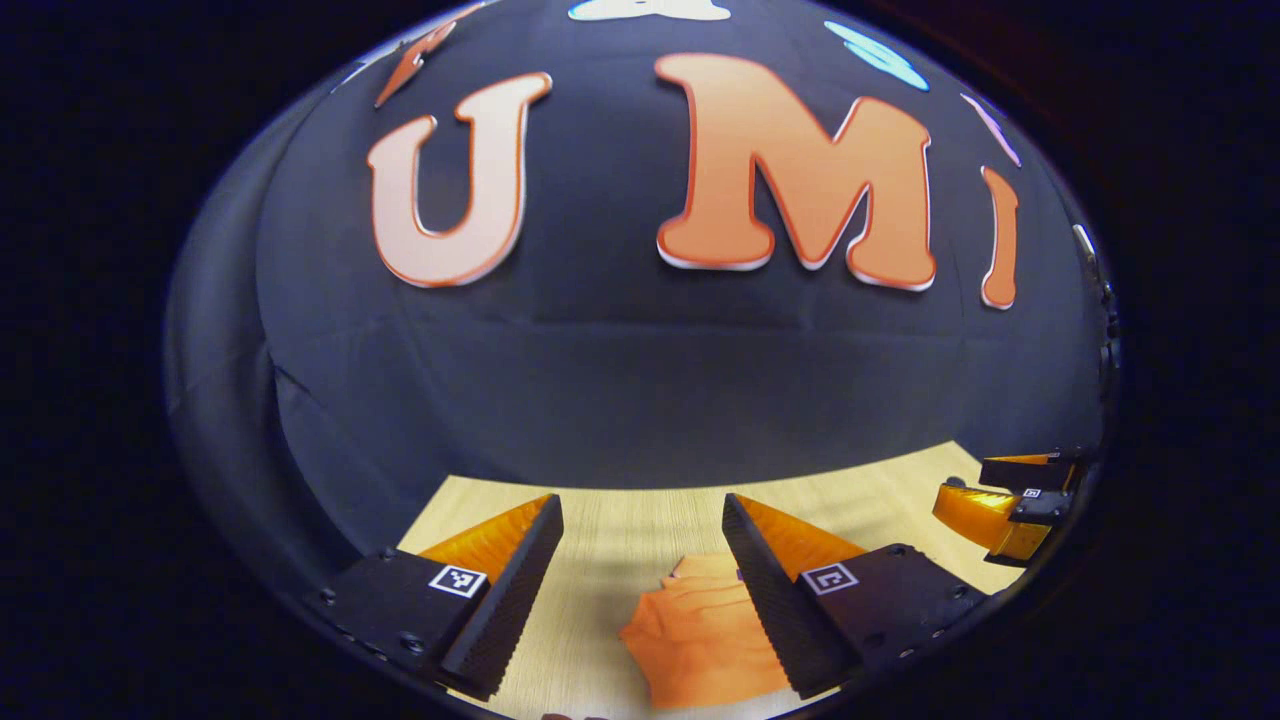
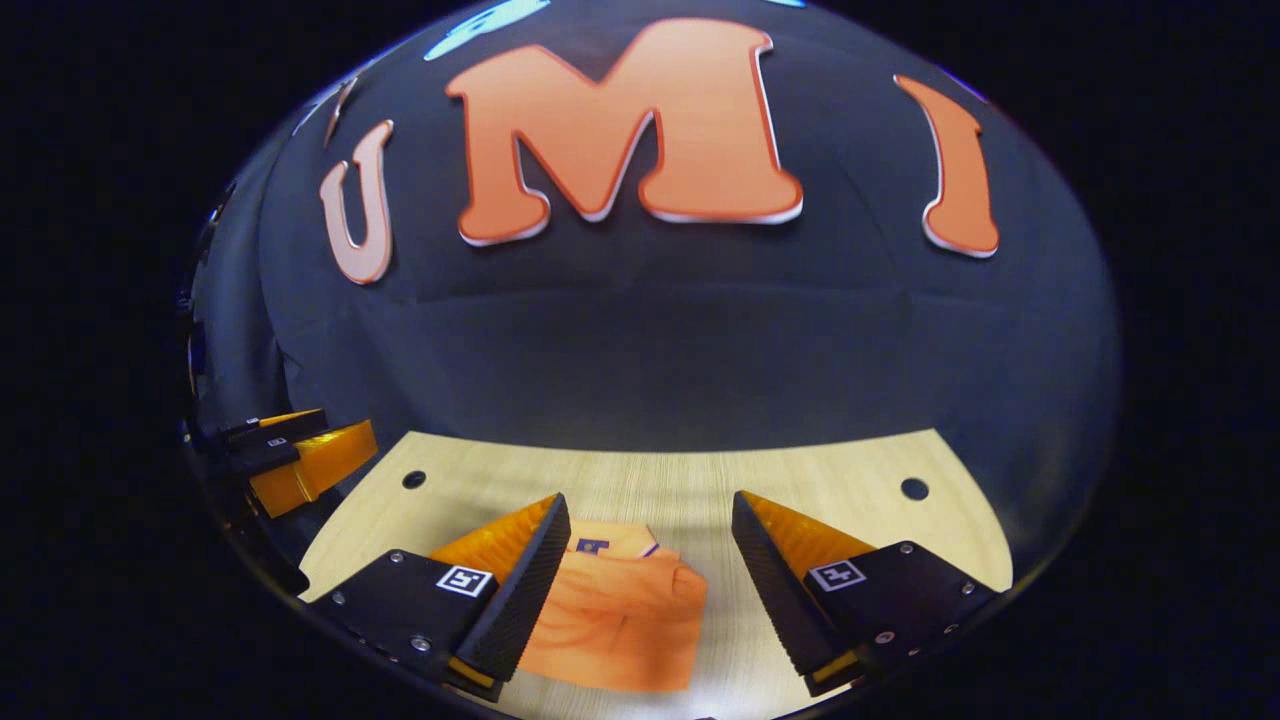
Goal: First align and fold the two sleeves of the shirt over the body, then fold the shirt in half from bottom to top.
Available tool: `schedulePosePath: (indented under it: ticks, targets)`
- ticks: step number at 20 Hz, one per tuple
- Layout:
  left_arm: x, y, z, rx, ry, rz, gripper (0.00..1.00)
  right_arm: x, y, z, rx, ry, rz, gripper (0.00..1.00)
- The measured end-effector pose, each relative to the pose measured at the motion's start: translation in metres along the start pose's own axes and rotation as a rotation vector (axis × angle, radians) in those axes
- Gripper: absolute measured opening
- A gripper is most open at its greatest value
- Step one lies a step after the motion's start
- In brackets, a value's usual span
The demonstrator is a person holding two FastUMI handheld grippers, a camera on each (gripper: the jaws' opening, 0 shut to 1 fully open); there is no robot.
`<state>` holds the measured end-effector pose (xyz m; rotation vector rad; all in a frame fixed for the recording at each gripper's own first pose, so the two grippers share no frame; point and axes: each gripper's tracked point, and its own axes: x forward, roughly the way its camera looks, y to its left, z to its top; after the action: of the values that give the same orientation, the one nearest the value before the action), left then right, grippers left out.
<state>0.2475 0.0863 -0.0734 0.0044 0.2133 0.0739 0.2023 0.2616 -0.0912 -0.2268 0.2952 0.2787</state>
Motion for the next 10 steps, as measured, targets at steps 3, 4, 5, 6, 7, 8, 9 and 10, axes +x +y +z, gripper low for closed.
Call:
schedulePosePath:
  ticks: [3,4,5,6,7,8,9,10]
  targets:
    - [-0.051,0.009,0.027,-0.045,-0.081,0.014,0.98,-0.049,0.010,0.024,-0.030,-0.107,0.004,0.99]
    - [-0.067,0.010,0.035,-0.048,-0.106,0.016,0.98,-0.066,0.017,0.029,-0.027,-0.136,0.010,0.99]
    - [-0.082,0.005,0.040,-0.046,-0.129,0.014,0.99,-0.080,0.025,0.035,-0.015,-0.164,0.029,0.99]
    - [-0.096,0.004,0.045,-0.043,-0.147,0.007,0.99,-0.093,0.037,0.042,-0.001,-0.186,0.057,0.99]
    - [-0.110,0.003,0.047,-0.037,-0.165,-0.003,1.00,-0.106,0.044,0.045,0.010,-0.210,0.081,0.99]
    - [-0.119,0.003,0.048,-0.029,-0.179,-0.007,1.00,-0.116,0.047,0.046,0.014,-0.235,0.095,0.99]
    - [-0.128,0.002,0.048,-0.017,-0.186,-0.009,1.00,-0.125,0.049,0.048,0.005,-0.263,0.099,0.98]
    - [-0.132,0.002,0.047,-0.008,-0.189,-0.008,0.99,-0.133,0.049,0.050,-0.009,-0.280,0.091,0.98]
